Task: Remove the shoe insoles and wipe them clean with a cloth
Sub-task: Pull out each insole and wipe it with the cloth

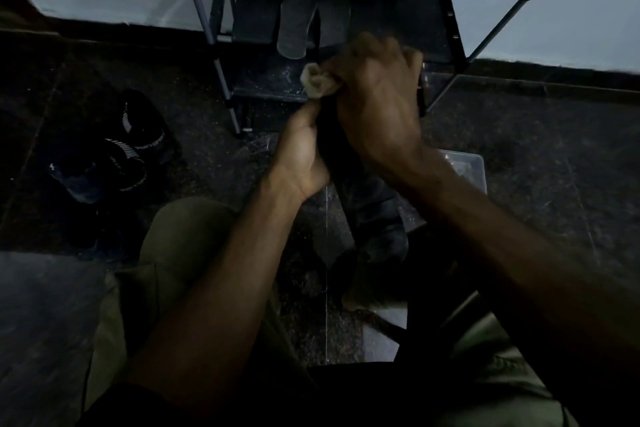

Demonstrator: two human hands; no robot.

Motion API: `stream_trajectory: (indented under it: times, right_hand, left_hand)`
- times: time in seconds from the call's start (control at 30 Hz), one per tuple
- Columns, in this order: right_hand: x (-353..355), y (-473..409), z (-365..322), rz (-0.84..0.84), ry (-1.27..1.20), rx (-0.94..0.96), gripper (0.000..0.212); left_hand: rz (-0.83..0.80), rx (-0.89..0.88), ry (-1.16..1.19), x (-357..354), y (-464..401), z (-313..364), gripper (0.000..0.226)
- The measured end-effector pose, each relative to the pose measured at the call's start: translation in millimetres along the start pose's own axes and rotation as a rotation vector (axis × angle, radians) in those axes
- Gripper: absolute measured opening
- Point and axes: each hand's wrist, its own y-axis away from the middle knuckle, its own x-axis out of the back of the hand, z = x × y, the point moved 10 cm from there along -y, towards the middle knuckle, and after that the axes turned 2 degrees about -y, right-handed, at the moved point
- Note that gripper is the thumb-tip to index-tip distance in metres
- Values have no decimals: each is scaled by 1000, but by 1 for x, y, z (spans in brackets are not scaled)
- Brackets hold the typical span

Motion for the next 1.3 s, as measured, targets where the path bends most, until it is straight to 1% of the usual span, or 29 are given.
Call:
stream_trajectory:
  times: [0.07,0.17,0.2,0.23,0.3,0.37,0.4,0.47,0.57,0.63,0.7,0.77,0.87,0.97,1.07,1.2,1.27,1.3]
  right_hand:
    - [-1,-1,-2,-26,-2,17,41]
    - [6,-18,16,-19,33,-62,49]
    - [6,-22,19,-23,56,-72,45]
    - [4,-22,17,-38,70,-59,37]
    - [-5,-13,1,-80,80,16,24]
    - [-5,-2,-10,-74,54,69,20]
    - [-5,-1,-6,-74,21,51,19]
    - [-5,-4,11,-81,-115,-39,20]
    - [7,-2,44,-15,-524,-235,16]
    - [11,11,61,16,-730,-360,13]
    - [7,30,70,-22,-861,-481,10]
    - [-3,48,69,-101,-946,-556,11]
    - [-16,65,59,-230,-939,-590,10]
    - [-22,72,56,-268,-970,-644,15]
    - [-20,71,60,-196,-983,-683,16]
    - [-20,63,75,-89,-984,-722,13]
    - [-14,55,78,-31,-924,-672,9]
    - [-9,49,79,-6,-835,-608,6]
  left_hand:
    - [10,4,-26,1,0,-1,46]
    - [-30,25,-36,-9,2,-4,46]
    - [-30,27,-41,-10,2,-4,46]
    - [-21,29,-46,-9,2,-3,46]
    - [12,24,-58,-4,3,-2,44]
    - [31,-3,-99,2,2,1,47]
    - [35,-7,-104,3,1,1,51]
    - [24,3,-55,1,1,0,50]
    - [-35,-19,17,-5,0,8,49]
    - [-27,-37,37,-1,-2,13,50]
    - [1,-48,25,3,-2,17,51]
    - [31,-65,12,6,-2,20,53]
    - [71,-122,37,9,-1,28,49]
    - [48,-129,21,6,1,31,47]
    - [20,-116,4,1,4,29,45]
    - [-27,-102,-38,-10,6,19,36]
    - [-15,-93,-45,-10,5,14,36]
    - [-13,-83,-39,-11,5,12,37]
